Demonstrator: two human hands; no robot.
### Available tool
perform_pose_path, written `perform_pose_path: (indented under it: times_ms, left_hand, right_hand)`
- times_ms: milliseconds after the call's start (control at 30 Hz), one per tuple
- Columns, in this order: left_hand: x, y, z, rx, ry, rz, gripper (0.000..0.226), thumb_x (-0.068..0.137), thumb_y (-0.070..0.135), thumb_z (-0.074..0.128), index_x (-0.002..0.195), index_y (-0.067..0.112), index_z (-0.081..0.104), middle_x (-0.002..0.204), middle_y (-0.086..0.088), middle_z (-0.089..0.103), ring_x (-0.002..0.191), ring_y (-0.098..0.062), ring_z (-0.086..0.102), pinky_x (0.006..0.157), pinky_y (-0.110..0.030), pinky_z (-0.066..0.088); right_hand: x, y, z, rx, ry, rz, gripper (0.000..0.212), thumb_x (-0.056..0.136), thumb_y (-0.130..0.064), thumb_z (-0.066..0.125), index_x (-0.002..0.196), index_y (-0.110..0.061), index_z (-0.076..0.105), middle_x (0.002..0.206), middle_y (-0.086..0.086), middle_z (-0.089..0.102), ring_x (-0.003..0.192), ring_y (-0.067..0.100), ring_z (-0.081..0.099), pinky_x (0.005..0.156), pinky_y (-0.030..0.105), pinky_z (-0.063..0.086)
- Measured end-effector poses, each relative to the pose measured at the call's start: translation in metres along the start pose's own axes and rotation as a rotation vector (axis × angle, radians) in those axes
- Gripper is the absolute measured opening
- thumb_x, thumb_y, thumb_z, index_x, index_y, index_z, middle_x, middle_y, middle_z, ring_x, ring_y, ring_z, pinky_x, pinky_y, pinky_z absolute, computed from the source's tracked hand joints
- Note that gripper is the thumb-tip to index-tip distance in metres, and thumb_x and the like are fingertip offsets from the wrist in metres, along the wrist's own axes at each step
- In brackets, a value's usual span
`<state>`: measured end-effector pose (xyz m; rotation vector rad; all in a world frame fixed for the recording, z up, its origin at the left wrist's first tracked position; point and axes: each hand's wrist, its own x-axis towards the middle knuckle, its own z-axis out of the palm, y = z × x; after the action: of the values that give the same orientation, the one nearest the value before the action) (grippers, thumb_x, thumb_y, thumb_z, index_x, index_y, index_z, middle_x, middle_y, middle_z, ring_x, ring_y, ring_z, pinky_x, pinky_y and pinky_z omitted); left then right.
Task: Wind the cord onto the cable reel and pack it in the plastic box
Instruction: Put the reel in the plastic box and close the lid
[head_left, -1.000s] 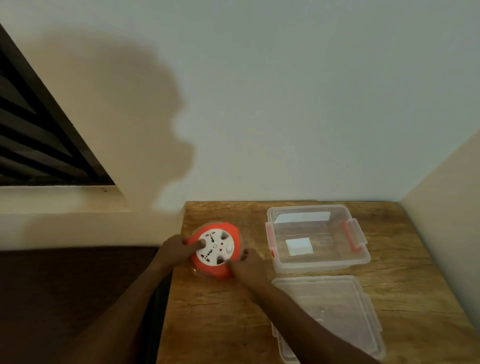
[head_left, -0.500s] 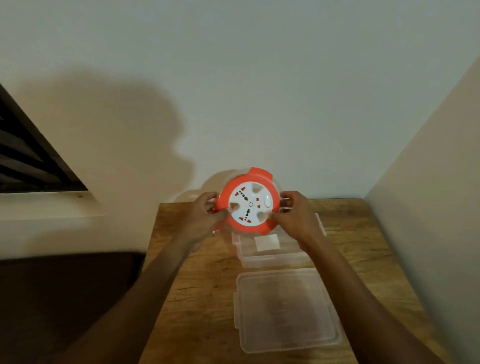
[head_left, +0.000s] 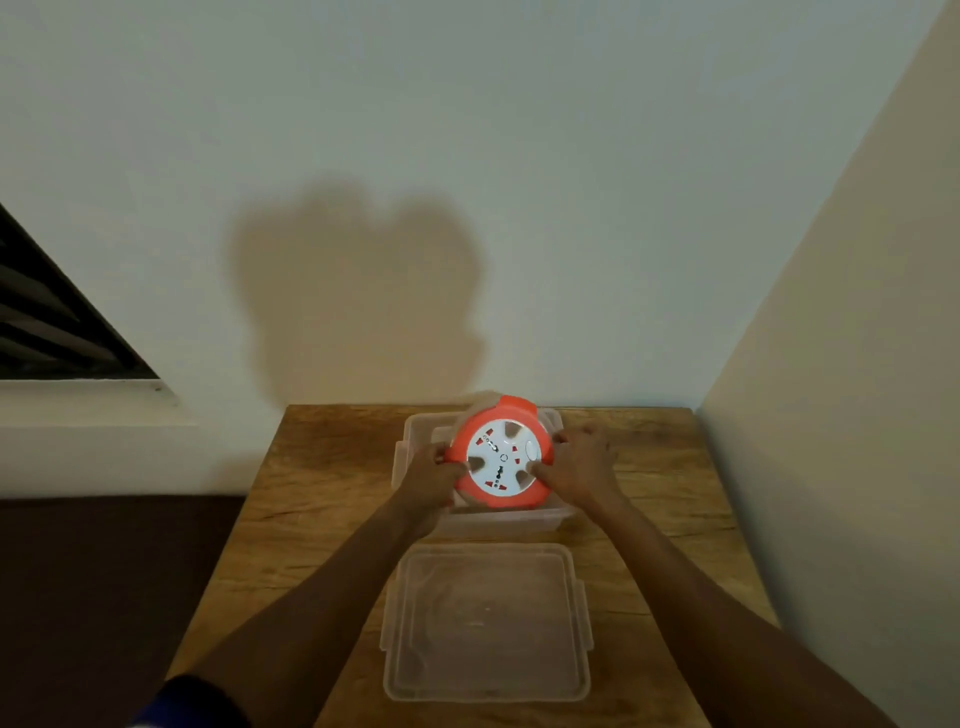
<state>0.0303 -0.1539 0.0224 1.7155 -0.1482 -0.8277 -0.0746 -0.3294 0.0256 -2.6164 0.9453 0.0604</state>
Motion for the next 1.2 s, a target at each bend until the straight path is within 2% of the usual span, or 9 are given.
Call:
perform_pose_path:
  times_ms: [267,467,533,667,867,967,1000,1067,1200]
  left_hand:
    - [0.014,-0.004,-0.01,0.13,-0.086,-0.163,0.04,0.095,0.003,0.066,0.133,0.015,0.062,0.119,-0.01,0.074,0.094,-0.023,0.073,0.062,-0.036,0.066]
    - [0.02,-0.005,-0.009,0.251,-0.11,-0.176,0.043,0.095,0.011,0.071,0.136,0.014,0.06,0.094,0.004,0.067,0.079,-0.013,0.065,0.043,-0.022,0.058]
    - [0.024,-0.004,-0.01,0.27,-0.118,-0.18,0.044,0.095,0.012,0.07,0.138,0.013,0.059,0.099,0.001,0.069,0.083,-0.016,0.067,0.05,-0.026,0.061]
    - [0.026,-0.005,-0.007,0.368,-0.073,-0.13,0.049,0.095,0.009,0.07,0.142,0.009,0.056,0.134,-0.017,0.068,0.119,-0.036,0.068,0.097,-0.054,0.06]
    - [0.002,0.001,-0.008,0.535,0.065,0.159,0.054,0.095,0.014,0.07,0.145,0.013,0.049,0.142,-0.009,0.06,0.126,-0.03,0.063,0.094,-0.036,0.057]
    - [-0.033,-0.017,-0.041,0.506,0.375,0.372,0.034,0.095,0.019,0.071,0.127,0.018,0.062,0.122,-0.001,0.066,0.114,-0.026,0.066,0.084,-0.03,0.056]
    - [-0.045,-0.031,-0.054,0.455,0.463,0.356,0.026,0.093,0.016,0.072,0.118,0.022,0.064,0.111,0.004,0.066,0.107,-0.025,0.067,0.077,-0.027,0.055]
    - [-0.064,-0.063,-0.073,0.405,0.531,0.167,0.021,0.093,0.015,0.072,0.108,0.025,0.062,0.106,0.002,0.067,0.101,-0.025,0.067,0.074,-0.029,0.053]
    - [-0.087,-0.117,-0.07,0.481,0.268,-0.302,0.045,0.095,0.024,0.069,0.136,0.011,0.059,0.138,-0.013,0.065,0.121,-0.028,0.062,0.105,-0.041,0.049]
  right_hand:
    - [0.004,-0.01,0.027,-0.045,-0.038,0.006,0.063,0.079,-0.059,0.063,0.13,-0.022,0.057,0.147,0.01,0.041,0.139,0.034,0.021,0.108,0.046,0.032]
    - [0.004,-0.013,0.028,-0.04,-0.054,0.078,0.069,0.075,-0.057,0.071,0.131,-0.021,0.052,0.152,0.016,0.029,0.141,0.037,0.023,0.105,0.053,0.04]
    - [0.005,-0.015,0.028,-0.053,-0.053,0.081,0.066,0.075,-0.057,0.072,0.127,-0.021,0.054,0.149,0.017,0.033,0.139,0.037,0.026,0.102,0.053,0.042]
    - [0.004,-0.014,0.035,0.007,-0.087,0.111,0.064,0.073,-0.055,0.073,0.126,-0.024,0.054,0.147,0.015,0.038,0.14,0.037,0.026,0.103,0.058,0.04]
    - [-0.019,-0.01,0.025,0.156,0.104,0.078,0.057,0.076,-0.061,0.067,0.123,-0.031,0.054,0.137,0.001,0.052,0.127,0.024,0.044,0.104,0.049,0.041]
    - [-0.072,0.011,0.026,0.626,0.324,0.125,0.034,0.077,-0.054,0.068,0.107,-0.045,0.055,0.116,-0.015,0.062,0.103,0.009,0.061,0.075,0.032,0.057]
    - [-0.091,0.022,0.031,0.667,0.316,0.173,0.022,0.079,-0.051,0.066,0.098,-0.046,0.057,0.105,-0.017,0.065,0.09,0.004,0.063,0.064,0.02,0.053]
    - [-0.124,0.043,0.045,0.699,0.119,0.348,0.009,0.083,-0.041,0.066,0.088,-0.04,0.059,0.098,-0.01,0.068,0.08,0.002,0.061,0.061,0.021,0.046]
    - [-0.154,0.058,0.071,0.651,-0.127,0.451,0.019,0.078,-0.023,0.071,0.096,-0.024,0.067,0.097,-0.004,0.068,0.087,0.009,0.062,0.076,0.028,0.047]
